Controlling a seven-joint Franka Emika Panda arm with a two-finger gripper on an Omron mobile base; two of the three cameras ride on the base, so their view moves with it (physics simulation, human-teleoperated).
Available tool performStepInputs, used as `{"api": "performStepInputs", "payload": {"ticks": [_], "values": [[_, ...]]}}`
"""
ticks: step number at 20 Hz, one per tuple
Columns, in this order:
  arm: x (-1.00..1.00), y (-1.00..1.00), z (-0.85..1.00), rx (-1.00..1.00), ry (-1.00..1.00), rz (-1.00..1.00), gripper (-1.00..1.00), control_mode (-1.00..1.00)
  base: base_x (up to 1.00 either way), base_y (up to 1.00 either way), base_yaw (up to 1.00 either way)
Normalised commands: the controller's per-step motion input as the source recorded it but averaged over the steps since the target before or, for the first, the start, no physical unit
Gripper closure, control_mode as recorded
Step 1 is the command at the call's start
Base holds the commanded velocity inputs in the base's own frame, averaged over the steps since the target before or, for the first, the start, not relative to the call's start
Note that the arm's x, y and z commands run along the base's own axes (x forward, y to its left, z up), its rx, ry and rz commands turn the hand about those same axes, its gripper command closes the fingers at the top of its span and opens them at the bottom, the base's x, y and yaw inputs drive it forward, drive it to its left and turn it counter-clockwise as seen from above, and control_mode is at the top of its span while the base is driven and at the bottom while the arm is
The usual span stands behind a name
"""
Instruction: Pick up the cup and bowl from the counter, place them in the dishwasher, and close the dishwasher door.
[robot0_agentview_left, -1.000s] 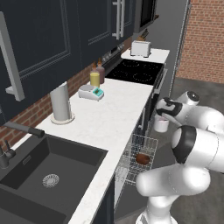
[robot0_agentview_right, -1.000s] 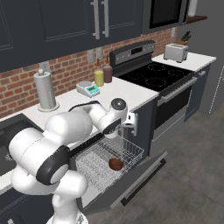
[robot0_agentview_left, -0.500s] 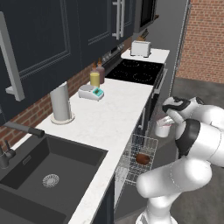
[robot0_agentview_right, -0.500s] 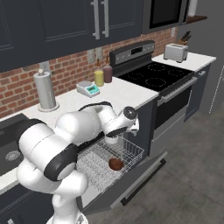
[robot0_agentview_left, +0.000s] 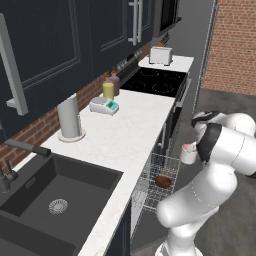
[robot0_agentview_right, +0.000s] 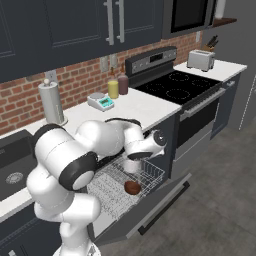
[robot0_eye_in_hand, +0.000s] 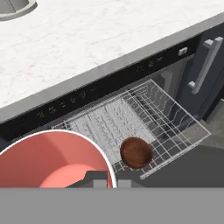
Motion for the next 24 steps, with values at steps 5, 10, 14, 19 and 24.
{"api": "performStepInputs", "payload": {"ticks": [5,10,14,19,24], "values": [[0.00,0.00,-0.44,0.00,-0.03,0.14,1.00,-1.00,0.00,0.00,0.00],[0.00,0.00,-0.43,0.00,-0.03,0.13,1.00,-1.00,0.00,0.00,0.00],[-0.02,0.02,-0.38,0.00,-0.02,0.10,1.00,-1.00,0.00,0.00,0.00],[0.00,0.00,-0.35,0.00,0.00,0.10,1.00,-1.00,0.00,0.00,0.00],[0.00,0.06,-0.18,0.00,0.00,0.09,1.00,-1.00,0.00,0.00,0.00]]}}
